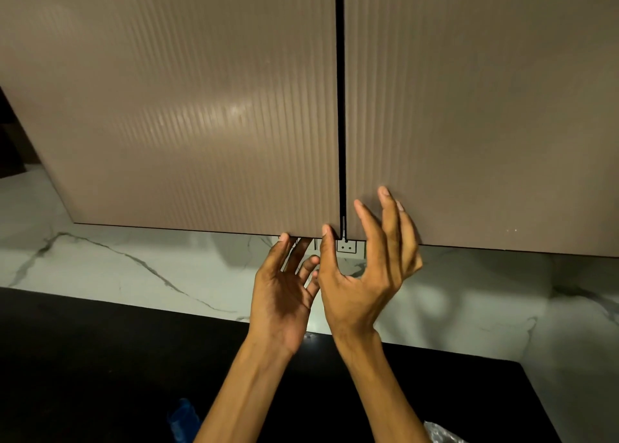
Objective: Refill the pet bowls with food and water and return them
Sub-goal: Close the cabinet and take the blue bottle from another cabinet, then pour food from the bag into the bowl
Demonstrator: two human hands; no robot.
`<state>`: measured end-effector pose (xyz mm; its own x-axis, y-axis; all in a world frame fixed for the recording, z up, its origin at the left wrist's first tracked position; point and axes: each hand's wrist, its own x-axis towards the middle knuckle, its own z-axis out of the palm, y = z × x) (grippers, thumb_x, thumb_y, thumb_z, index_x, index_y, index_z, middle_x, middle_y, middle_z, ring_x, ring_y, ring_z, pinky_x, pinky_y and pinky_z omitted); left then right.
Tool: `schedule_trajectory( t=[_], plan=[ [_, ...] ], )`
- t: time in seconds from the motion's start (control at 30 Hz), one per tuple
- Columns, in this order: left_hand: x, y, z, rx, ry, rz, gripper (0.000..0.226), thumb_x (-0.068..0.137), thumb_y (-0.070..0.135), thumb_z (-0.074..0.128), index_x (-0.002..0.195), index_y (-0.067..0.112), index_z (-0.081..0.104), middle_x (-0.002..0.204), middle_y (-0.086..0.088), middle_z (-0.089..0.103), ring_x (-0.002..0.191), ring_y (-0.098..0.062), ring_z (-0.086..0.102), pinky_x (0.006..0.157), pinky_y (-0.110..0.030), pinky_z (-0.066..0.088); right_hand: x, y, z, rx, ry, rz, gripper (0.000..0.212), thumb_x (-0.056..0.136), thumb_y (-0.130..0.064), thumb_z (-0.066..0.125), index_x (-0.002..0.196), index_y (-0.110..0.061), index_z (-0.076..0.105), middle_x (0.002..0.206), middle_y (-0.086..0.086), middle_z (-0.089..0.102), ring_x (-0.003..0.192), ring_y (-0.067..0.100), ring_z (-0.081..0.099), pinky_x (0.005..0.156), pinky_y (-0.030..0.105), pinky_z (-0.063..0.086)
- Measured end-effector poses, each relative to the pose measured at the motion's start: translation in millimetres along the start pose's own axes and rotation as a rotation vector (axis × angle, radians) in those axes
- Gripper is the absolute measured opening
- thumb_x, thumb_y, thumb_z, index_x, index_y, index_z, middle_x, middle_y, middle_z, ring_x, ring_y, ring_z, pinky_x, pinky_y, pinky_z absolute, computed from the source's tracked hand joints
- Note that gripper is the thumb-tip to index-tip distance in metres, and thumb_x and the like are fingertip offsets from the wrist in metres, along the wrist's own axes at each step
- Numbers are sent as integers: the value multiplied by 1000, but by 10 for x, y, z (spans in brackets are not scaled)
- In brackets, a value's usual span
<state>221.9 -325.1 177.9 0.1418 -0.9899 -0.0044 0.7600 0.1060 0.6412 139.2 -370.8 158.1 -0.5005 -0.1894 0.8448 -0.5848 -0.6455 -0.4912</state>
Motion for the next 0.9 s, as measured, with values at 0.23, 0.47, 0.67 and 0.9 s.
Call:
schedule_trajectory(
  t=[0.23,0.47,0.67,0.9],
  plan=[
    [-149,-163,6,73,12,-44,18,97,27,63,104,16,76,107,-4,78,88,-14,75,66,-29,60,-24,36,-160,54,-64,-20,53,81,-13,86,131,-14,66,146,10,61,142,26,49,110,48,40],
    [-318,-383,-61,164,19,-97,24,97,30,64,111,14,74,101,-3,76,78,-13,69,60,-28,58,-176,139,-592,113,-202,68,46,84,-13,83,128,-8,69,145,8,61,141,22,51,111,45,43],
    [-396,-608,-157,196,9,-158,24,96,32,65,111,14,72,105,-5,75,74,-12,66,67,-28,51,-308,238,-955,154,-269,192,39,89,-13,77,126,-4,70,143,8,63,138,25,55,111,52,46],
    [-556,-943,-308,264,20,-184,22,96,27,65,109,11,71,105,-8,75,77,-14,68,73,-31,51,-495,385,-1336,163,-335,353,36,90,-2,77,125,-3,69,135,5,67,133,16,59,109,34,49]
  ],
)
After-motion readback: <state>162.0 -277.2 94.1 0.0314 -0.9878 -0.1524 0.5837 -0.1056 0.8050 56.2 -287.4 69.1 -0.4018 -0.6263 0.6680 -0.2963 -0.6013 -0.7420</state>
